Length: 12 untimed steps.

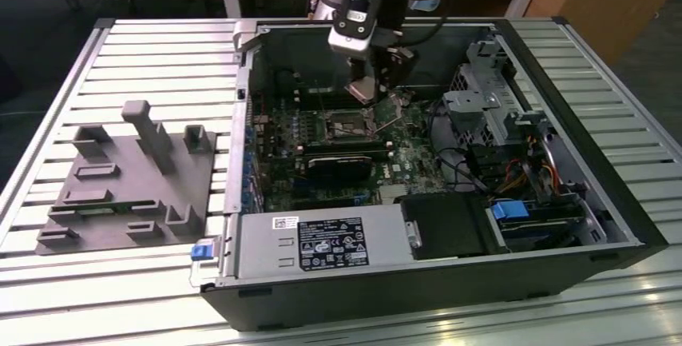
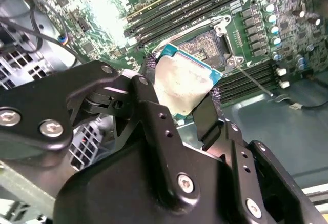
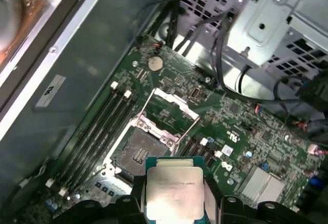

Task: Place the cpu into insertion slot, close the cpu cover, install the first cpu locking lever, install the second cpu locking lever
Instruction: 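Place the cpu into insertion slot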

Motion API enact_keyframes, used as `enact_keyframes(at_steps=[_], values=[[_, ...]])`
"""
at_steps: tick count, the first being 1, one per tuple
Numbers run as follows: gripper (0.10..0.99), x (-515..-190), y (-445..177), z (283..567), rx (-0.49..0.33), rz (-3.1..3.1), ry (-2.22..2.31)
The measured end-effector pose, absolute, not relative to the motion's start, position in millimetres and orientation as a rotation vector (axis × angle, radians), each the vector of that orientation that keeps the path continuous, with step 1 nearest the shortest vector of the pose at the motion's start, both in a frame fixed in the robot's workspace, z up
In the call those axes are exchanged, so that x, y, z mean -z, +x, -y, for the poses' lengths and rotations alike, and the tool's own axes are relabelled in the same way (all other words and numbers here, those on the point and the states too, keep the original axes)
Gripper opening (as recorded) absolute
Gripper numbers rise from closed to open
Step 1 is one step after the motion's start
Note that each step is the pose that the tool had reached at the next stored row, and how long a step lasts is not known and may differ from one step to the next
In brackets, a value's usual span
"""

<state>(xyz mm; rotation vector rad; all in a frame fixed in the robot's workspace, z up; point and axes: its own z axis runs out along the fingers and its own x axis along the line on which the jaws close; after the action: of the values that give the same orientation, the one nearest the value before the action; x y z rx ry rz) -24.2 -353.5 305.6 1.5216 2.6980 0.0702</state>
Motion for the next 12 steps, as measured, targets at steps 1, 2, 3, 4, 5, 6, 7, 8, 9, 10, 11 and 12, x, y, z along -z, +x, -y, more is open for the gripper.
enact_keyframes(at_steps=[1, 2, 3, 4, 5, 6, 7, 8, 9, 10, 11, 12], values=[[0.541, -305.6, -24.2, 353.5, -0.069, -2.687, 1.541], [0.541, -305.5, -24.2, 353.5, -0.068, -2.675, 1.559], [0.541, -305.5, -24.2, 353.5, -0.067, -2.664, 1.578], [0.541, -305.5, -24.2, 353.5, -0.067, -2.653, 1.596], [0.541, -305.4, -24.2, 353.5, -0.066, -2.641, 1.614], [0.541, -305.4, -24.2, 353.5, -0.065, -2.628, 1.634], [0.541, -305.3, -24.2, 353.5, -0.064, -2.615, 1.654], [0.541, -305.3, -24.2, 353.5, -0.063, -2.602, 1.674], [0.541, -305.2, -24.2, 353.5, -0.062, -2.588, 1.695], [0.541, -305.1, -24.2, 353.5, -0.061, -2.573, 1.716], [0.541, -305.0, -24.2, 353.5, -0.060, -2.558, 1.738], [0.541, -304.9, -24.2, 353.5, -0.060, -2.543, 1.760]])
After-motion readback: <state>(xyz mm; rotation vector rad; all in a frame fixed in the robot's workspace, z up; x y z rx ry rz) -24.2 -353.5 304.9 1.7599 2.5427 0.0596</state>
